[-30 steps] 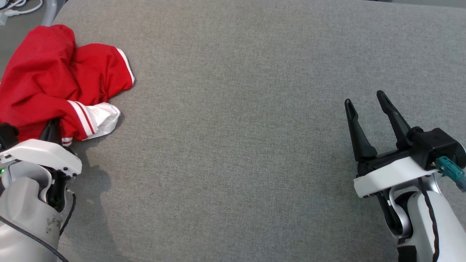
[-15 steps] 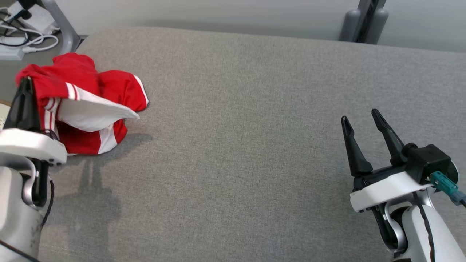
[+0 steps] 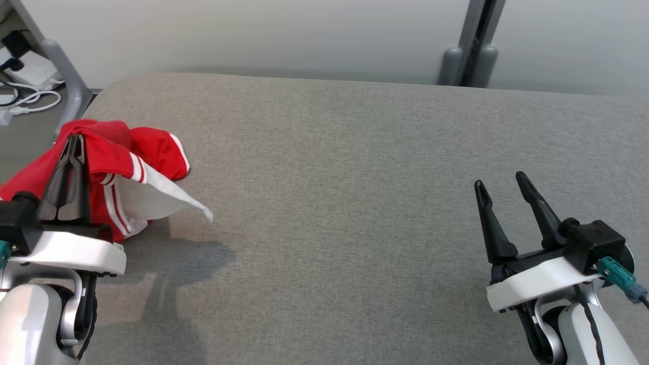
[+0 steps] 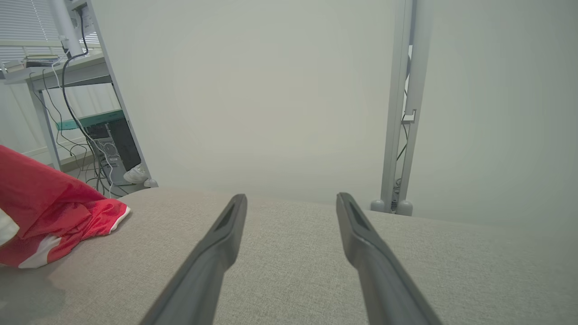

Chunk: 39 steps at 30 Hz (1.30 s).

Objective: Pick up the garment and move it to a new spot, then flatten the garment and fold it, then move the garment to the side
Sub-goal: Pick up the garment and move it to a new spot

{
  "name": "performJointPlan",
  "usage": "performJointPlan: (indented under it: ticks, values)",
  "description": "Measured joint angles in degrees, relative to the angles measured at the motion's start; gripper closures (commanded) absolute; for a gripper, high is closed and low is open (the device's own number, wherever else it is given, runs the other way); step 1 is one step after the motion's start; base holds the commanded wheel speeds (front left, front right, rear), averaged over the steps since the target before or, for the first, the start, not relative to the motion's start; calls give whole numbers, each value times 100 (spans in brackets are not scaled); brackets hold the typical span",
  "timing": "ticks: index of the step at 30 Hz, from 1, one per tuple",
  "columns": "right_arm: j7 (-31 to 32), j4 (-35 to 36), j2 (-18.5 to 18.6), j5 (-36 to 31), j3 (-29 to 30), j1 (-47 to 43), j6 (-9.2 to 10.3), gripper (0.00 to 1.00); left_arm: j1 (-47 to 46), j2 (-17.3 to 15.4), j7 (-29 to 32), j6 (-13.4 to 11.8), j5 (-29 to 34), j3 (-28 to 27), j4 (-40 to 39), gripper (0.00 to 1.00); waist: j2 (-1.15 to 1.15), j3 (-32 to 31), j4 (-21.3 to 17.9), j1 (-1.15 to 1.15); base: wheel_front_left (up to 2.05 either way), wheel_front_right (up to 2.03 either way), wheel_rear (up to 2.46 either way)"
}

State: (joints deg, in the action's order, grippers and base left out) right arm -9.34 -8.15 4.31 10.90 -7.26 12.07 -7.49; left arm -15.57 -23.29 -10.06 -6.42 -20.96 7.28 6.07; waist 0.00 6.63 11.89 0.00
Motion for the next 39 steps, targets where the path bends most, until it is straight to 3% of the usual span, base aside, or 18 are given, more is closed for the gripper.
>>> performJointPlan:
  ticks: [9, 21, 28, 39]
  values:
    - [33, 209, -37, -20, 27, -41, 0, 0, 43, 41, 357, -9, 100, 369, -865, 100, 0, 15, -474, 0, 0, 0, 0]
    - [-37, 364, -111, 1, -54, 63, 0, 0, -855, 483, 534, 548, 182, 1282, -601, 100, 0, 340, -1534, 0, 0, 0, 0]
    - [-205, 334, -137, 123, -104, 147, 0, 0, -1350, 955, 660, 898, 270, 1954, 165, 100, 0, 741, -2344, 0, 0, 0, 0]
    - [-432, 127, -144, 423, -252, 254, 0, 0, -1517, 1135, 723, 1220, 65, 2366, 1872, 100, 0, 1351, -3017, 0, 0, 0, 0]
